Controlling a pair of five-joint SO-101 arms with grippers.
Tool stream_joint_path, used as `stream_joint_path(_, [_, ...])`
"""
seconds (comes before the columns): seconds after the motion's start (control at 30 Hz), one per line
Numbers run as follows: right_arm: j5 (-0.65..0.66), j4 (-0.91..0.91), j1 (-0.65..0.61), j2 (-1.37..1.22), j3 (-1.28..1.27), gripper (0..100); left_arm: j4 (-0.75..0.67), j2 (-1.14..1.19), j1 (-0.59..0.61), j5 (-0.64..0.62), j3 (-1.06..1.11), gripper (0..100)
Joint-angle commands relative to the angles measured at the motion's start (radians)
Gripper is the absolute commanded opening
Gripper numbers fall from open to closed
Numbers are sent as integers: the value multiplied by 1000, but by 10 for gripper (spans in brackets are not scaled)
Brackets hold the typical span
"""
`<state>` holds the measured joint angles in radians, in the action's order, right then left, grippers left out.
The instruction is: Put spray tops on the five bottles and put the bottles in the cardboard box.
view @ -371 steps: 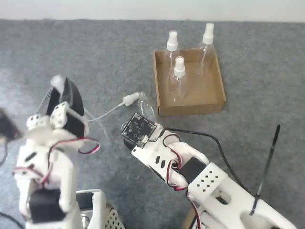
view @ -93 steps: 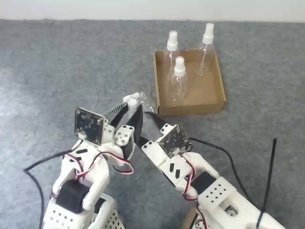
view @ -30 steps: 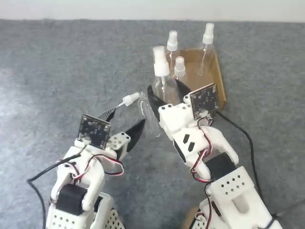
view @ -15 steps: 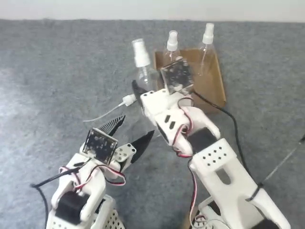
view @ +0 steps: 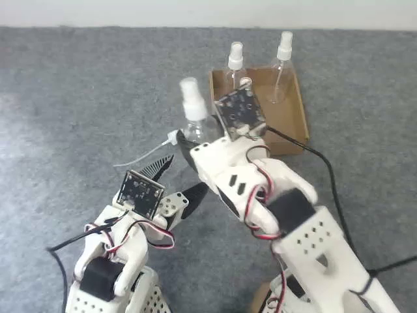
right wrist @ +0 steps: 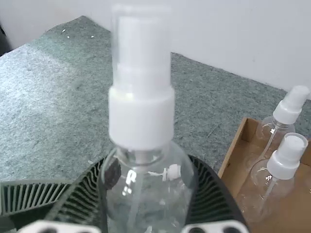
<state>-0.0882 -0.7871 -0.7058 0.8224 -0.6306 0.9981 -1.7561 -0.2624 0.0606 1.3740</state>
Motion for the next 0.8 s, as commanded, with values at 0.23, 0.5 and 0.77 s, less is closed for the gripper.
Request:
stream_joint_path(0.23, [17, -74, 179, 91, 55, 6, -40, 21, 29, 5, -2, 280])
stream_joint_path(0.5, [160, 117, 593, -15, 38, 6, -41, 21, 32, 6, -1, 280])
stream_joint_path(0.77, [158, 460, 677, -381, -25, 6, -48, 20, 31, 6, 18, 280])
